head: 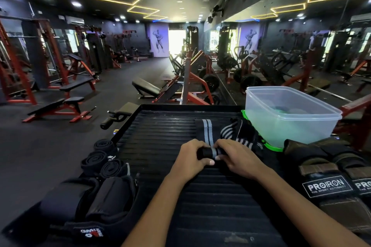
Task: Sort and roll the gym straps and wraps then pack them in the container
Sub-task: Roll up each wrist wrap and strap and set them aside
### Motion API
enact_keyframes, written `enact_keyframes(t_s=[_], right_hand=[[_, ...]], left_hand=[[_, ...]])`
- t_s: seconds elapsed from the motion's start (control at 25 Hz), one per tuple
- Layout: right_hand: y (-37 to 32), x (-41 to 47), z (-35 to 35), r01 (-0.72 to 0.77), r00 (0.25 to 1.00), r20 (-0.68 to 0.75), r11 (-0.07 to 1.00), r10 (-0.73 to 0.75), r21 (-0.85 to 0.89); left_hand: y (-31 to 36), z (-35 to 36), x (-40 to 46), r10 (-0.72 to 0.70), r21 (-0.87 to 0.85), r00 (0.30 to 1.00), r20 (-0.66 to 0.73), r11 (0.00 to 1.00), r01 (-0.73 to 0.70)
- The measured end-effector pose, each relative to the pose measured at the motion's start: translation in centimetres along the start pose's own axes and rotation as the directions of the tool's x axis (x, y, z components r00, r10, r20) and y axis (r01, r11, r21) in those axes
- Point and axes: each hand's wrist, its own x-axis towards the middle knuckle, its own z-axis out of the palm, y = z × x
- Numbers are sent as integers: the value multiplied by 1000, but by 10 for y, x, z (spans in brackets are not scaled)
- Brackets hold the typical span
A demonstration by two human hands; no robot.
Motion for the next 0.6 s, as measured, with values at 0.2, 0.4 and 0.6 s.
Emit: enact_keyframes(t_s=[0.2, 0.4, 0.6], right_hand=[[5, -2, 4, -57, 998, 25, 993, 55, 99], [4, -2, 2, -46, 999, 5, 998, 46, 49], [5, 0, 1, -107, 994, 36, 987, 103, 119]], left_hand=[[-1, 4, 1, 24, 70, 1000, 3, 997, -24], [-2, 4, 1, 13, 70, 1000, 10, 997, -13], [-4, 4, 0, 92, 135, 995, 29, 986, -95]])
